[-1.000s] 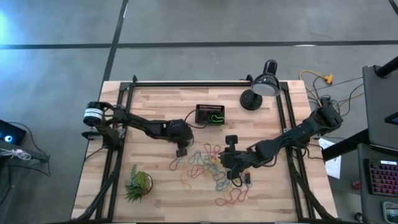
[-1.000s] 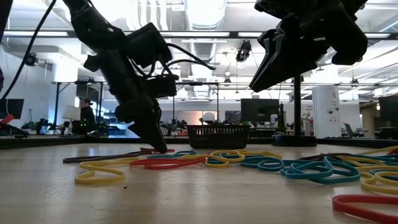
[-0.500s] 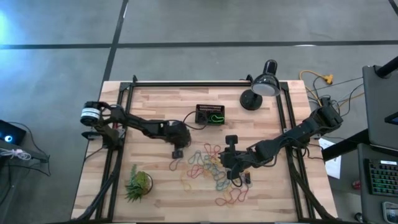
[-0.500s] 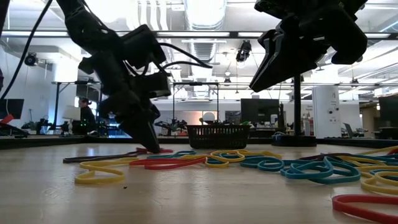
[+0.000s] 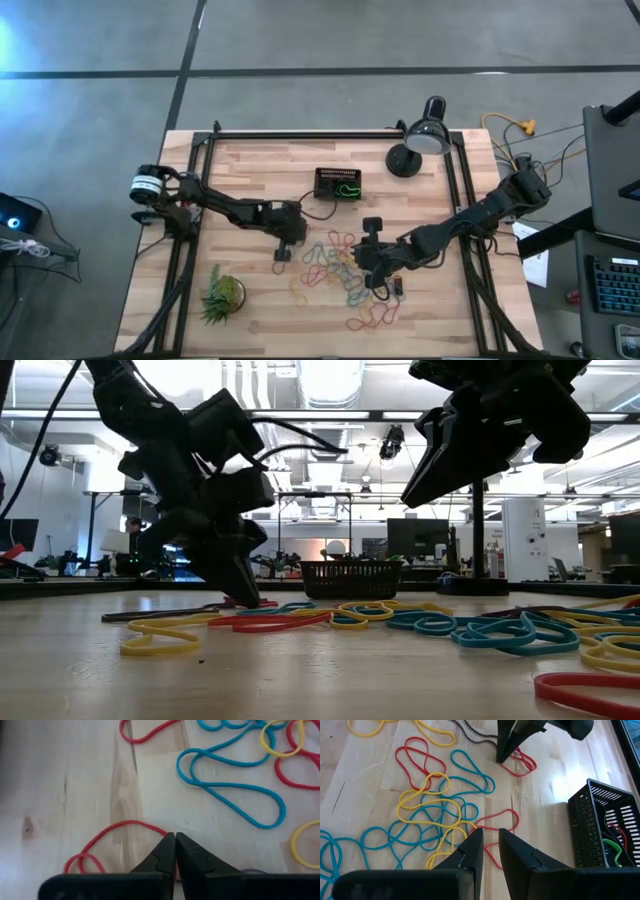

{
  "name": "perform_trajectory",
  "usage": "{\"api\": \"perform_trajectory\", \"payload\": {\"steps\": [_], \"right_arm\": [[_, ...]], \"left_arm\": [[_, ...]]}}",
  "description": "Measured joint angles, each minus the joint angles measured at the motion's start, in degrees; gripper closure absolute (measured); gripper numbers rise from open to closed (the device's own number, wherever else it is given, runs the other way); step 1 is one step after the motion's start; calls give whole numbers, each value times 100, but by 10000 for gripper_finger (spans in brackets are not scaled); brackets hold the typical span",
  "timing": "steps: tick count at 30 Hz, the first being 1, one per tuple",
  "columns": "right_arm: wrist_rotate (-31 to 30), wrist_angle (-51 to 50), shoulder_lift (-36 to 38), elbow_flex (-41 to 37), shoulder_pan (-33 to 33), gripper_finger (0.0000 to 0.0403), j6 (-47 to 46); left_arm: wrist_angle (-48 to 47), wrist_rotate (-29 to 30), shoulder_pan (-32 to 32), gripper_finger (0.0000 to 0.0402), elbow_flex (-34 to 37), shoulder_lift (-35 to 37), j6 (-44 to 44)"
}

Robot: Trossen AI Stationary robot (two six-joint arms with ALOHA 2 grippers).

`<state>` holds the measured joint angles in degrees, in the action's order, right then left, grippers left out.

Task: Pick and place rubber bands into bin
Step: Put the red rubber band into the basket

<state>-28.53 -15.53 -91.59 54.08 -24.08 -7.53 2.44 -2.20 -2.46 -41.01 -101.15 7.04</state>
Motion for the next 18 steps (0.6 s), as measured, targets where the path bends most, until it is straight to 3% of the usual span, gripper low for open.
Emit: {"api": "perform_trajectory", "payload": {"steps": [18], "right_arm": [[-2, -7, 0, 0, 0, 349, 13]], "left_arm": [[730, 4042, -902, 401, -54, -10, 822]]}}
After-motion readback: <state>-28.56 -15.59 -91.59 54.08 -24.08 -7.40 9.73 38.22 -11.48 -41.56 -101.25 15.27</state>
